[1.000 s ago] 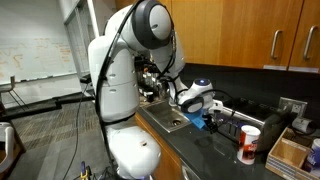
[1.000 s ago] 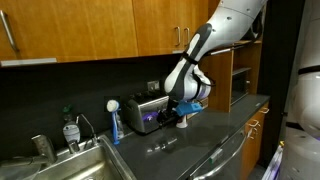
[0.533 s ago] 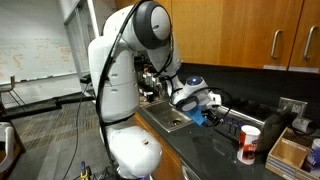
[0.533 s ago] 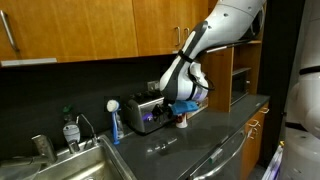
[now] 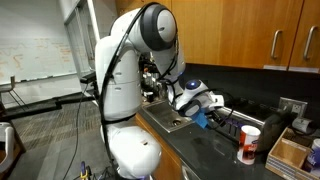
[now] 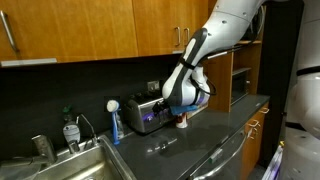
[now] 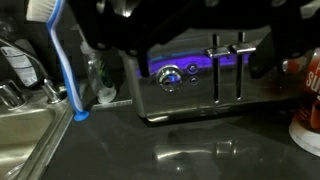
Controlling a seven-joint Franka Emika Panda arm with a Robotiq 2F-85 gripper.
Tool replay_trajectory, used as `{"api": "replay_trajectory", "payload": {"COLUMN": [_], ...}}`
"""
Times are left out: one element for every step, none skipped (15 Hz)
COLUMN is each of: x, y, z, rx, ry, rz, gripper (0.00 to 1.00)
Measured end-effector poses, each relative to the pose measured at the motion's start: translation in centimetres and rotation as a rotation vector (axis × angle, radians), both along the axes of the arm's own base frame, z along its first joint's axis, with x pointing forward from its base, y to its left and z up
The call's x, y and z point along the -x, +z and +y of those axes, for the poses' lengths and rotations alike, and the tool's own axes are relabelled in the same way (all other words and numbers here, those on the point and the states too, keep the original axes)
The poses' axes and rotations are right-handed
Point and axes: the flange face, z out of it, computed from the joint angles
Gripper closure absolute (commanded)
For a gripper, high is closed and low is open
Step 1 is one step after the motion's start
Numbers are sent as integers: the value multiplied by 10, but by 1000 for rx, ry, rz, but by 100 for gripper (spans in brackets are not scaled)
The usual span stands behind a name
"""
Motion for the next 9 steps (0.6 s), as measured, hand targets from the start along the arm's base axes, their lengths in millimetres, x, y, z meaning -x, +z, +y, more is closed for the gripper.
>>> {"api": "replay_trajectory", "payload": {"x": [0,-1,-1,-2,-2,-2,-3,-5,-7], "y": [-5,-9,-14,-18,-22,-25,-27,-27,-25], "z": [-4,-8,-11,-15,-18,-20,-23,-25,-27], "rx": [6,12,16,18,21,24,24,24,22], "ry": [-11,-21,-32,-41,-49,-55,-61,-67,-72], "rz": [-1,1,3,6,8,10,14,12,6], "gripper": [0,0,0,0,0,0,0,0,0]}}
